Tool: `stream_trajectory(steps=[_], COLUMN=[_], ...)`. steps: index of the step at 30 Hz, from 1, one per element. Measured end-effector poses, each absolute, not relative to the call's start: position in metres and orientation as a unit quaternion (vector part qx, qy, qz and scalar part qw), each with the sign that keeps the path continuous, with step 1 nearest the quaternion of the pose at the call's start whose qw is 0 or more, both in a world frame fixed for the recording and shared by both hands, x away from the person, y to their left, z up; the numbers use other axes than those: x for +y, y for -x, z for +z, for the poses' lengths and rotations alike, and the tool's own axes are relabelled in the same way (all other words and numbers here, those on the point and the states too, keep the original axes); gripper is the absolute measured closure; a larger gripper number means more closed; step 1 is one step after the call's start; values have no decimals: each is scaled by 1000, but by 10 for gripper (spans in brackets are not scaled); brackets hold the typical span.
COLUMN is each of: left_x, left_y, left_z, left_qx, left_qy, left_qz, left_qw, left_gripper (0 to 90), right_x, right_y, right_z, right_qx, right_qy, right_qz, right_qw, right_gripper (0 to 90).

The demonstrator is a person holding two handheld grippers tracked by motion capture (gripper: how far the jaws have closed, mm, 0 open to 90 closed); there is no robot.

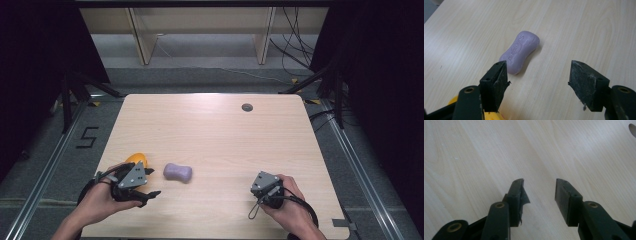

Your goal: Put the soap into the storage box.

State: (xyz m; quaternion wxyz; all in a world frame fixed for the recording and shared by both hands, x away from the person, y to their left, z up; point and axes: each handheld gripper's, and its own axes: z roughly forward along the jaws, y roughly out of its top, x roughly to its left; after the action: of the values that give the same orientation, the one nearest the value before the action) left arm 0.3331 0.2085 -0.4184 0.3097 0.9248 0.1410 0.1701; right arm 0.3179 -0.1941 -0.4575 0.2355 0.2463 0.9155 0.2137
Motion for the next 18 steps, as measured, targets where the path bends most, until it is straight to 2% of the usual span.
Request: stream_trajectory(steps=[18], left_x=[170], left_y=[-386], left_z=[-414], left_qx=[80], left_qy=[-970], left_qz=[107], left_qw=[203], left_gripper=[273], right_x=[-194], right_y=[-321], right_z=[-459], right_qx=[918], right_qy=[-236], right_qz=[216], right_qw=[234], right_gripper=[561])
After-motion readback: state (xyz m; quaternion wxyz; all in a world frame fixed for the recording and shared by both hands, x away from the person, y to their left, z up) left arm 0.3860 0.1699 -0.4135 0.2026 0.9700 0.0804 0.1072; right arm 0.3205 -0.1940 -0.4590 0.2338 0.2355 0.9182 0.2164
